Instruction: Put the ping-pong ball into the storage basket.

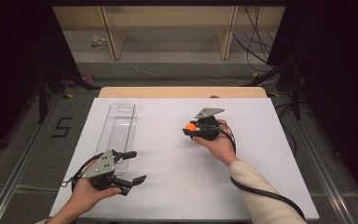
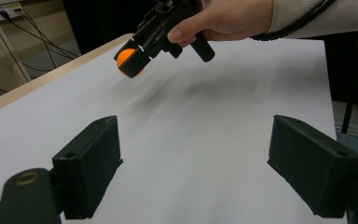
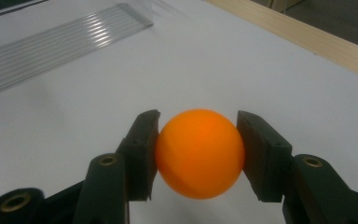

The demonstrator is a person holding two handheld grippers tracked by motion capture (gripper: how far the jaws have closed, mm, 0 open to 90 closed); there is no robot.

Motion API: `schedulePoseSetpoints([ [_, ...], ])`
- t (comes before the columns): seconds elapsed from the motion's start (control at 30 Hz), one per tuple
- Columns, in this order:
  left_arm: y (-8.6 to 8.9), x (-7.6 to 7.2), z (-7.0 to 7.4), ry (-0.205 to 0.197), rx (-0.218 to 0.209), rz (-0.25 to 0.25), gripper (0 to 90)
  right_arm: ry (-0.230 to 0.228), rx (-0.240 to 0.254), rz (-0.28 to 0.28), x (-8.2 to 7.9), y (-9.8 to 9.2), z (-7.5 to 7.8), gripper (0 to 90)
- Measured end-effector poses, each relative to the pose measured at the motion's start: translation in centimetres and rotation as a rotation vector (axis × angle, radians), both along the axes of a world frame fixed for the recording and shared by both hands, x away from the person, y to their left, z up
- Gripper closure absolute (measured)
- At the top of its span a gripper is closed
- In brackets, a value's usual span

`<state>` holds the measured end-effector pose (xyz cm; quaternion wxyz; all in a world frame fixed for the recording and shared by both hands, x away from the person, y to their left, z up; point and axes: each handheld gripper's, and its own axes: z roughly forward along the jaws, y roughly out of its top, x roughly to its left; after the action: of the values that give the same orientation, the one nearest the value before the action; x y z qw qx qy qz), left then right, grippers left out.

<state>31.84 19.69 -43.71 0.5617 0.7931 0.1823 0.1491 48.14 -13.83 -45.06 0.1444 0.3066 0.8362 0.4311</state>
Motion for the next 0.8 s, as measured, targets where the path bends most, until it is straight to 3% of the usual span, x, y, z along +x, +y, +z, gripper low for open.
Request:
schedulePoseSetpoints([
  [0.8,-0.1,-0.1,0.0,-0.002,0.003,-0.003,16.4,-0.017,0.012,0.029,-0.6,1.1,0.8,51.2],
])
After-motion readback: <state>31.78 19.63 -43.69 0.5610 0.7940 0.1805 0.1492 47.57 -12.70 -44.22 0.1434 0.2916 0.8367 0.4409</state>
